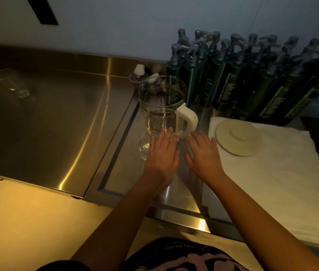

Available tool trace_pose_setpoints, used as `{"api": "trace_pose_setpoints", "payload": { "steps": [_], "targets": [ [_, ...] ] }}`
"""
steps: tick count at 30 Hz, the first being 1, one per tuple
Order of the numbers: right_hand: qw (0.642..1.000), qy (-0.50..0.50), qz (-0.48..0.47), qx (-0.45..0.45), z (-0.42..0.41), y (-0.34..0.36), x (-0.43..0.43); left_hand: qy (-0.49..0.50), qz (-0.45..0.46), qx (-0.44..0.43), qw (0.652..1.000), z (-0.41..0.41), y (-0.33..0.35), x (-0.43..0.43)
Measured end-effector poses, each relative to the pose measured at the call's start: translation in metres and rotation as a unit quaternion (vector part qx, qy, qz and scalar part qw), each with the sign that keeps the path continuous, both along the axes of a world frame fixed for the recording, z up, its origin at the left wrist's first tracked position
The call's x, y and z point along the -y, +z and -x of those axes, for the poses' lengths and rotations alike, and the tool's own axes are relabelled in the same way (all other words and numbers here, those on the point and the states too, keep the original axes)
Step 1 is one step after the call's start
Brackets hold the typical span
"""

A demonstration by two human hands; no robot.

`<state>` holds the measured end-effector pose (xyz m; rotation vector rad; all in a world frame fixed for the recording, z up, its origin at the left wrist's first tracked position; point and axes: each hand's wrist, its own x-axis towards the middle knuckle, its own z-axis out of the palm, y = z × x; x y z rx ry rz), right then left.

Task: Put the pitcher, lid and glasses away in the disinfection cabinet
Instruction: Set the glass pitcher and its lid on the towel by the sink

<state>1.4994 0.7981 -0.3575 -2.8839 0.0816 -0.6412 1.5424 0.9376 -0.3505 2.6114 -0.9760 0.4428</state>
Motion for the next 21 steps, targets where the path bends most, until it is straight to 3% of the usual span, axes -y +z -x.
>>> {"api": "trace_pose_setpoints", "payload": {
  "steps": [13, 21],
  "targets": [
    [0.997, 0.078, -0.021, -0.007, -0.02, 0.003, -0.03, 0.055, 0.041, -0.009, 0.998, -0.009, -0.013, -0.033],
    [0.99, 0.14, -0.007, -0.02, -0.033, -0.004, -0.054, 0.1, 0.006, -0.04, 0.994, -0.017, -0.021, -0.059]
  ]
}}
